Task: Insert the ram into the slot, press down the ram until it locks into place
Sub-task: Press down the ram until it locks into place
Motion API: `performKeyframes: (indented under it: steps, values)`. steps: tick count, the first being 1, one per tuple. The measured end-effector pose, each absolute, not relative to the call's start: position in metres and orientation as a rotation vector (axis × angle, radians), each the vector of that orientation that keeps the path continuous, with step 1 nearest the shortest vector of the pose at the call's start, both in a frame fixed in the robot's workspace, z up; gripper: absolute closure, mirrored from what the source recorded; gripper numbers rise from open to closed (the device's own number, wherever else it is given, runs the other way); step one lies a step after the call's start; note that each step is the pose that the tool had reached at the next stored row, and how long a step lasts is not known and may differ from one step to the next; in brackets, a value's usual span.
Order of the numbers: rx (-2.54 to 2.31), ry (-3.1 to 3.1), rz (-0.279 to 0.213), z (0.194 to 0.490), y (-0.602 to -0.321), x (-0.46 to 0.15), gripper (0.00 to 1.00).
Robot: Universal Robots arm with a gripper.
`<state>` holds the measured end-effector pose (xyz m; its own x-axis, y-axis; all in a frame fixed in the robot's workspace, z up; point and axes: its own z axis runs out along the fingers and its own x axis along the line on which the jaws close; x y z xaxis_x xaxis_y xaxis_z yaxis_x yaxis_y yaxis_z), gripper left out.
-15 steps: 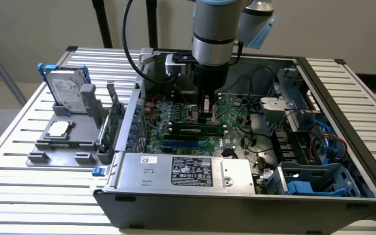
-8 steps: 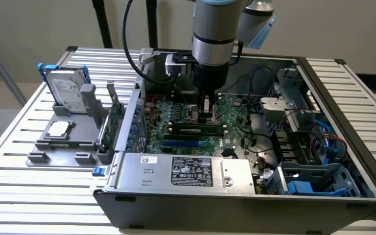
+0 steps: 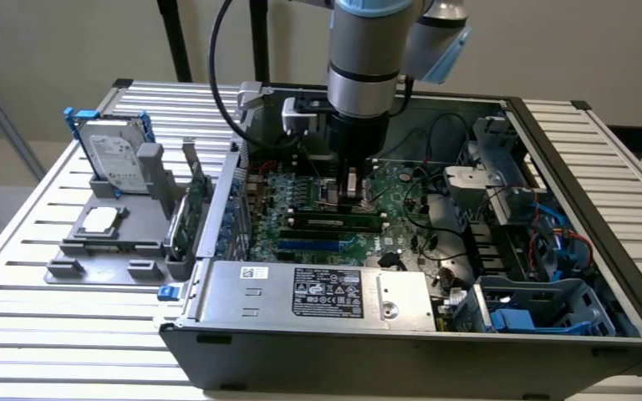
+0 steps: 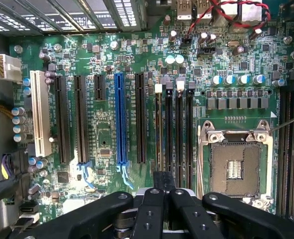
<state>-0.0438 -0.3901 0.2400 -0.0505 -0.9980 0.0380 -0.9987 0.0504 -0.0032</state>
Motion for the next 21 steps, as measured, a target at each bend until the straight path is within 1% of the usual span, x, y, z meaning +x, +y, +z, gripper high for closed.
performKeyframes:
  steps: [21]
  values:
    - [2.151, -2.254, 0.045, 0.225, -0.388, -0.046, 0.89]
